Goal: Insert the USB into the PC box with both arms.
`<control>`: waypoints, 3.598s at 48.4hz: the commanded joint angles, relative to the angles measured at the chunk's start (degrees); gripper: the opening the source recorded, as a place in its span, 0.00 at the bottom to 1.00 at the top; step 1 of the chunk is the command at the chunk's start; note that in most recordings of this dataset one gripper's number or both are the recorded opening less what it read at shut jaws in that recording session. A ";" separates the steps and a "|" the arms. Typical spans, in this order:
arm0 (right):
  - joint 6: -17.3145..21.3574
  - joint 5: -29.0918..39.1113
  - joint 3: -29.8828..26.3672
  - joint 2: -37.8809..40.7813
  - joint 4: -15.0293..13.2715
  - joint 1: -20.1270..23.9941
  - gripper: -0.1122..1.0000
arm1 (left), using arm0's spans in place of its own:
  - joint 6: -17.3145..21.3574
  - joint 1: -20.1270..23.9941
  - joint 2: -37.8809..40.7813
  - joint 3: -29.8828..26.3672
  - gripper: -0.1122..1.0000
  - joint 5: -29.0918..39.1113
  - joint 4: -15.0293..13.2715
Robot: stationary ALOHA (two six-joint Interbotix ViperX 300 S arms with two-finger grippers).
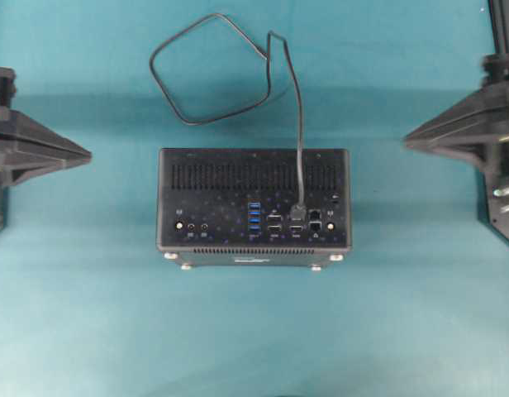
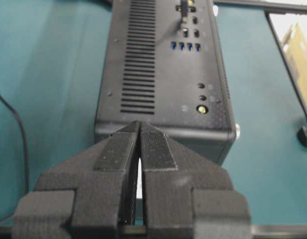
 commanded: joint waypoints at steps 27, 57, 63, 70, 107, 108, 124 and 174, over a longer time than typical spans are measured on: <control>0.09 20.21 -21.53 20.48 -0.97 4.57 0.50 | 2.99 -0.18 2.46 -3.52 0.10 0.70 0.18; -1.14 28.56 -32.17 33.05 -3.25 7.03 0.83 | 2.46 -0.09 1.49 -2.90 0.10 0.79 0.18; -2.90 28.56 -32.43 34.10 -3.25 7.03 0.82 | 2.37 -0.09 0.79 -1.49 0.10 0.70 0.18; -5.27 28.39 -32.96 35.51 -3.25 7.03 0.82 | 1.85 -0.18 -0.35 -0.70 0.10 0.79 0.18; -6.42 28.83 -34.63 38.06 -3.25 6.86 0.76 | 0.70 -0.18 -1.67 0.44 0.10 0.35 0.18; -6.42 28.83 -34.63 38.06 -3.25 6.86 0.75 | 0.70 -0.09 -1.76 0.53 0.10 0.35 0.18; -6.42 30.06 -34.54 37.97 -3.25 6.59 0.50 | 0.53 -0.09 -1.67 0.35 0.10 0.35 0.18; -6.24 28.39 -37.18 37.09 -4.57 6.50 0.22 | 0.35 -0.09 -1.58 0.26 0.10 0.26 0.18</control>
